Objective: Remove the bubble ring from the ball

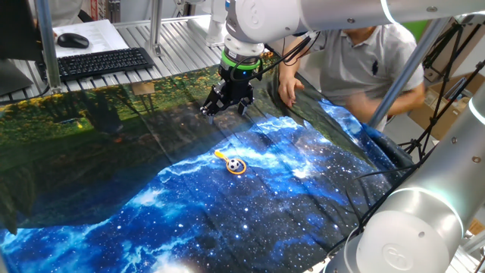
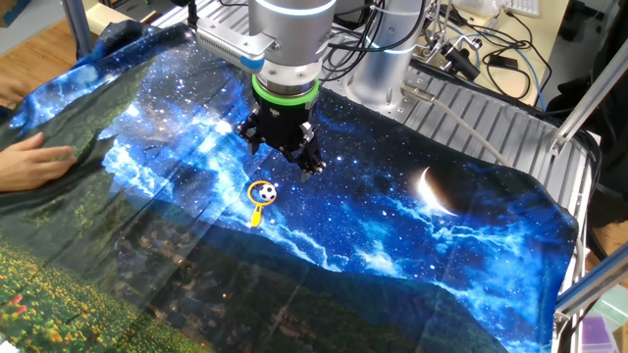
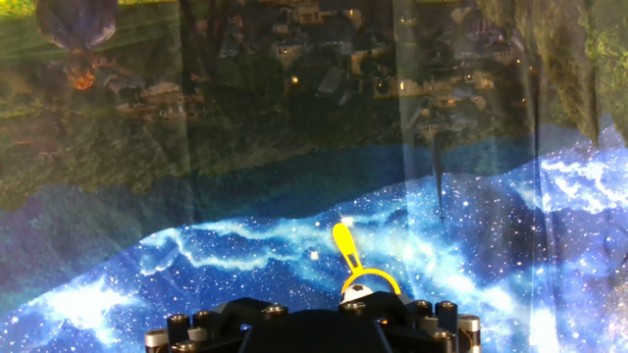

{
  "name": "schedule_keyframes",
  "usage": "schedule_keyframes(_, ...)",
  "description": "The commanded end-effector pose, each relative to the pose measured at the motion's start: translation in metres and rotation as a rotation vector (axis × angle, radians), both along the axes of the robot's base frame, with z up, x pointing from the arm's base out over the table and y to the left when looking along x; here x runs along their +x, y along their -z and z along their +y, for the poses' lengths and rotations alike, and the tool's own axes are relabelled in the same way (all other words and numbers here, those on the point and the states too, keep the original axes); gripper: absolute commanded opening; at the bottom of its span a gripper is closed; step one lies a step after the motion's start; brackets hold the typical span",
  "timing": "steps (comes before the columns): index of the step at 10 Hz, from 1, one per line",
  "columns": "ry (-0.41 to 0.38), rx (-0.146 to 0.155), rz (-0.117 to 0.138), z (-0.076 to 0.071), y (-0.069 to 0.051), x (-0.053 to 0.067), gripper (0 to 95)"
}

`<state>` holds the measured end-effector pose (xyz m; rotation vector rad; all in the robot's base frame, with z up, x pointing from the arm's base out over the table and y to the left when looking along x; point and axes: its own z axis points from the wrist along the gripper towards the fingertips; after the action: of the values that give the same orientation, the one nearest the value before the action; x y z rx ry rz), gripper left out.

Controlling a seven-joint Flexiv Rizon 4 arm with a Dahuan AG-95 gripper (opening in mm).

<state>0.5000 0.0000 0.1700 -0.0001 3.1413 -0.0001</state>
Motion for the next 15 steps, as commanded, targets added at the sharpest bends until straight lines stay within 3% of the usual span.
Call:
schedule_keyframes(1, 0.188, 0.017, 0.006, 0.000, 0.001, -0.001, 0.0)
schedule_keyframes(4, 0.168, 0.010, -0.004, 0.003, 0.009, -0.020, 0.0)
schedule_keyframes(8, 0.136, 0.004, -0.012, 0.003, 0.012, -0.022, 0.0)
schedule_keyframes(10, 0.106, 0.000, -0.015, 0.004, 0.015, -0.020, 0.0)
schedule_keyframes(12, 0.032, -0.029, -0.015, 0.004, 0.021, -0.015, 0.0)
schedule_keyframes(15, -0.060, -0.045, -0.021, -0.006, 0.035, 0.003, 0.0)
